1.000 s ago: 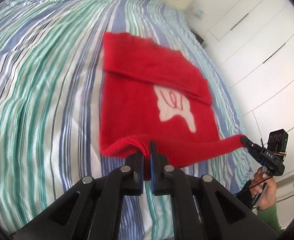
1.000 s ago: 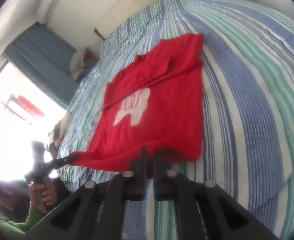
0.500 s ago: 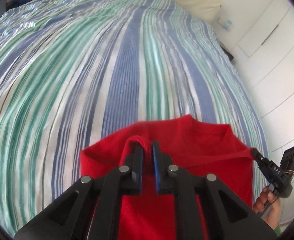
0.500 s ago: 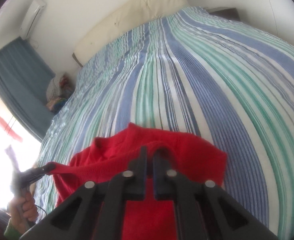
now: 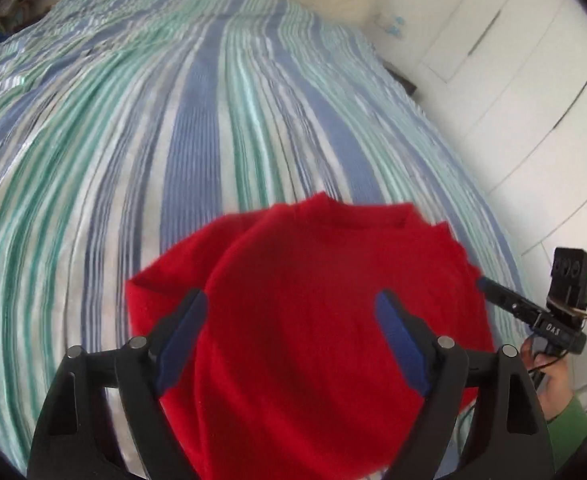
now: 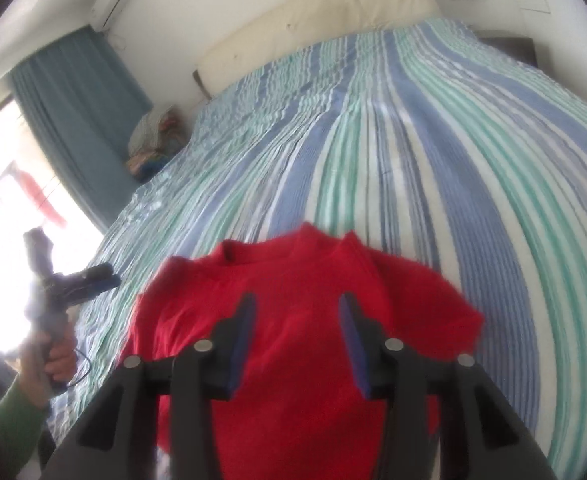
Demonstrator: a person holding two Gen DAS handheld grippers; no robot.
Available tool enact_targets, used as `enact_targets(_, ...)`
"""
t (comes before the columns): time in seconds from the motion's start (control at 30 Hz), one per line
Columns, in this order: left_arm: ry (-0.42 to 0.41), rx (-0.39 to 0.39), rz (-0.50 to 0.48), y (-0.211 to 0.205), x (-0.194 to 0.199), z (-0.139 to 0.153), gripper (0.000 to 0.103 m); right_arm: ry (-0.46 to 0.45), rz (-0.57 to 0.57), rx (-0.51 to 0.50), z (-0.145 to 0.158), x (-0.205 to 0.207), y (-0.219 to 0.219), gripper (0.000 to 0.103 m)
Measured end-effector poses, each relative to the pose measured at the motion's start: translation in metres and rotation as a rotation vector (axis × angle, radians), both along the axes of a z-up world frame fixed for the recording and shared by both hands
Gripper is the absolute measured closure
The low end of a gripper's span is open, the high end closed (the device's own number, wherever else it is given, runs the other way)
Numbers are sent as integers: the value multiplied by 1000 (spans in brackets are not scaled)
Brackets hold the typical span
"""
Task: Fold small clothes
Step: 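Fold the hem up over the collar and open both tools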
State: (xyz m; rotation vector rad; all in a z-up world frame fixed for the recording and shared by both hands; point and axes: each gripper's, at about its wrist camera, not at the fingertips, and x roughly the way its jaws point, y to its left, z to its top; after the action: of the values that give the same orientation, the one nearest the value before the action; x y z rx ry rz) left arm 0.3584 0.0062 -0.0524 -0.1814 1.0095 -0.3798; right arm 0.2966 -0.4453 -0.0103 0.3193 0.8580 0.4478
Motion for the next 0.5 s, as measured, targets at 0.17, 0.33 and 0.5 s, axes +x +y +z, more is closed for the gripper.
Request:
enact_targets(0.17,38,173,226,26,24,-41,18,77,-15,-150,-41,-32,-1,56)
enact_targets(0.33,14,41,278,53,-9,-6,18,16,-141,-139,-22,-79,-45,56)
enact_targets(0.5,-56,132,147,32,-96,11,7,-49,-109,-152,-7,-139,-37,45)
